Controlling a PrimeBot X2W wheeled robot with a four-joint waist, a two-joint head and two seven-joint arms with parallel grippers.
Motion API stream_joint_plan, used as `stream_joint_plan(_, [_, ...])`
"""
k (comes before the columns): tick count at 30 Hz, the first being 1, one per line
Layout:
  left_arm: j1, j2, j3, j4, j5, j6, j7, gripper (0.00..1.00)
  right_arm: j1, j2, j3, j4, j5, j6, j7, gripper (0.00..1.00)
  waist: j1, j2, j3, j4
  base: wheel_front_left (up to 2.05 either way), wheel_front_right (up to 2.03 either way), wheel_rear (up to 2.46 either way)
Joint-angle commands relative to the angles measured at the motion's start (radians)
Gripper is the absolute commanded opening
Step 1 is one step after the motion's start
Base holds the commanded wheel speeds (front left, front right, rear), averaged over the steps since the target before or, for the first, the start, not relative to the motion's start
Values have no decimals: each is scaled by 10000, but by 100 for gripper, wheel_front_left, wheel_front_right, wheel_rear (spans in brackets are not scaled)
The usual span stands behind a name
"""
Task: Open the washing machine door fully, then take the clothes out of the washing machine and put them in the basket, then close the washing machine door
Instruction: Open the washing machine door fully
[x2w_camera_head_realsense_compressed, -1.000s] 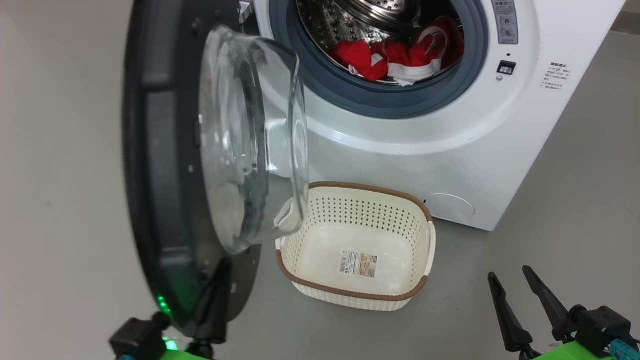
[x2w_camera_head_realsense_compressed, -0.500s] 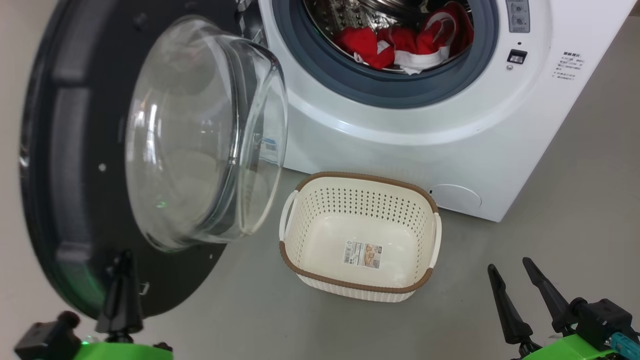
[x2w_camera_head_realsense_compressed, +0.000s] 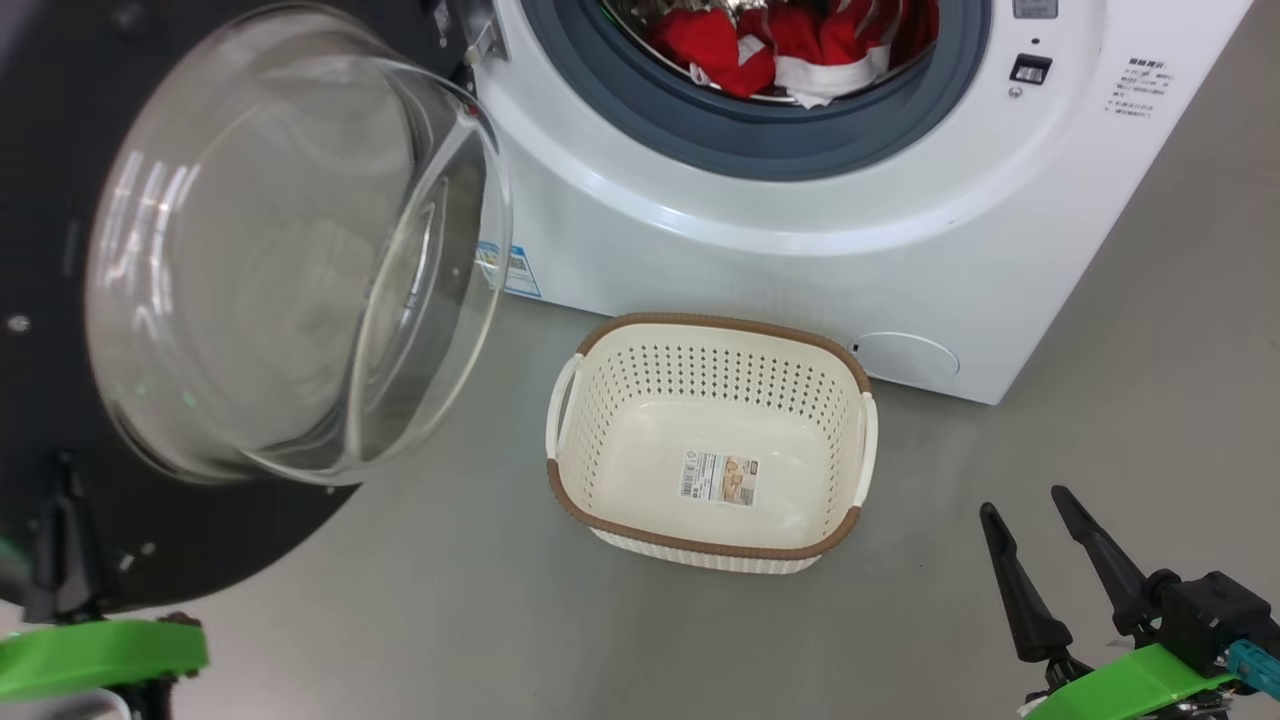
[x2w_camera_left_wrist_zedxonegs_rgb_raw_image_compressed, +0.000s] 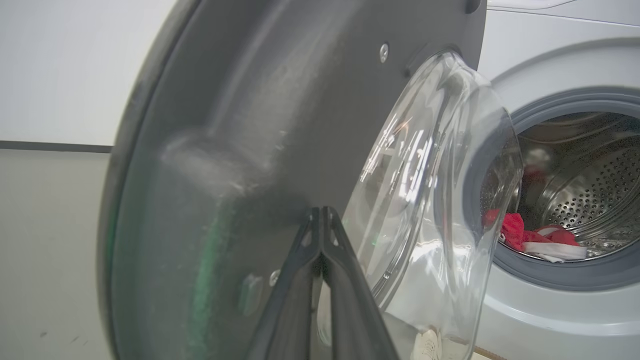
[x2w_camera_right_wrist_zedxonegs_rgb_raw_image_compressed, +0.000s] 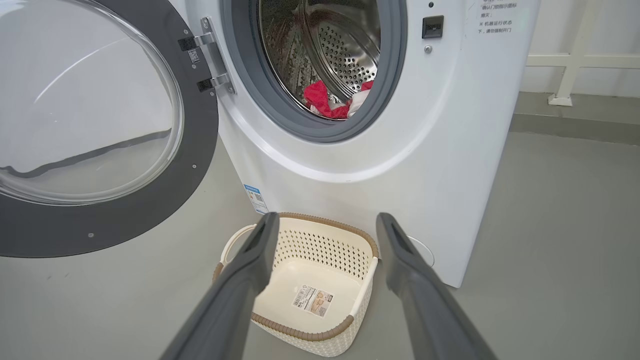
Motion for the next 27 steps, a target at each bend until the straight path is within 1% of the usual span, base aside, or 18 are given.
stream_joint_plan(1, [-454,332,667,-139,166,1,-61,0,-335,-218,185,-249,-37,63,-91,100,0,0,126,-56,0,0,0])
stream_joint_plan(6, [-951,338,1389,197,534,-91,-61,0,-401,-295,145,-257,-50,63,-91,100,0,0,282,-102,0,0,0])
stream_joint_plan(11, [-1413,467,1789,625,836,-134,-61,0,-471,-342,147,-281,-74,63,-91,100,0,0,433,-148,0,0,0])
stream_joint_plan(22, [-2266,1248,2322,1812,902,-147,-61,0,-605,-428,219,-300,-105,63,-91,100,0,0,683,-310,0,0,0])
stream_joint_plan(27, [-2423,1411,2488,2048,951,-148,-61,0,-616,-444,209,-326,-117,63,-91,100,0,0,731,-377,0,0,0])
